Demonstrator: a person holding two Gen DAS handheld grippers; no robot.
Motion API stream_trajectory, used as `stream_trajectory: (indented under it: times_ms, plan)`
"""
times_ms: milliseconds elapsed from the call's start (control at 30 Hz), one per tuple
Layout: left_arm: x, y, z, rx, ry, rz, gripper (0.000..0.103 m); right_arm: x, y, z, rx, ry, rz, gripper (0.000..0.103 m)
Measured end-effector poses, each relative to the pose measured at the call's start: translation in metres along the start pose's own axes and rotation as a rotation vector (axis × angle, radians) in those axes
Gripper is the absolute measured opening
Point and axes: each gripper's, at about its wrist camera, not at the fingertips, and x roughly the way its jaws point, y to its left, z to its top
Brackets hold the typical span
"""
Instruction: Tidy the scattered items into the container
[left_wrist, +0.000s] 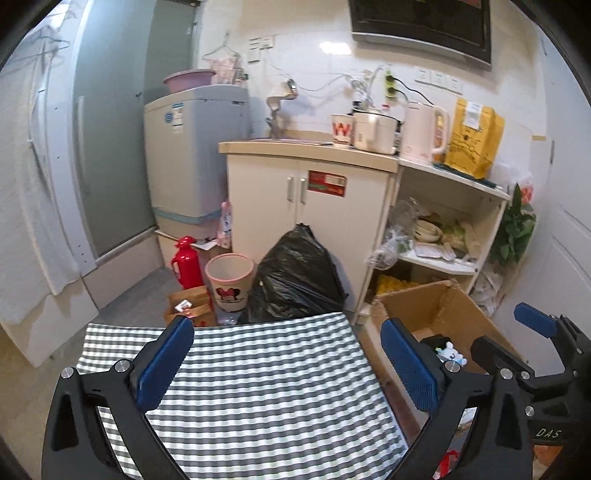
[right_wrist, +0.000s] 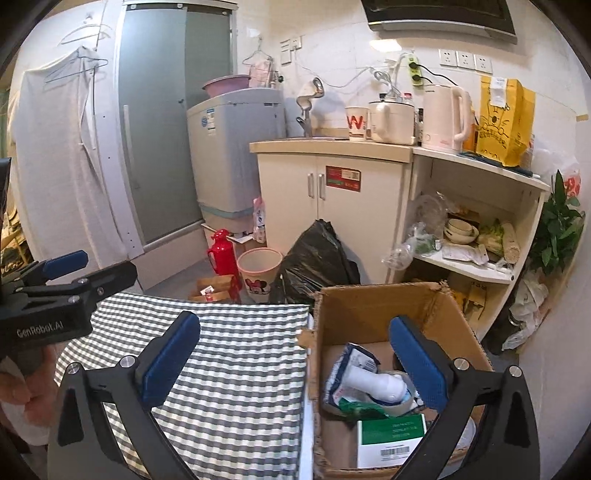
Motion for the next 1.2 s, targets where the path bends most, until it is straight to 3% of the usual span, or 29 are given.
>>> stream_trajectory:
  times_ms: [667,1200]
  plan:
    - [-0.023,0.079,-0.022,-0.036,0.012,0.123,0.103,0.019,0.075,-0.001,-0.063,0.003,0.08,0.103]
    - [-0.016,0.125,-0.046,-0.101,0.056,0.164,0.103,0.041,0.12,-0.012,-0.11,0.04,0.103,0.103]
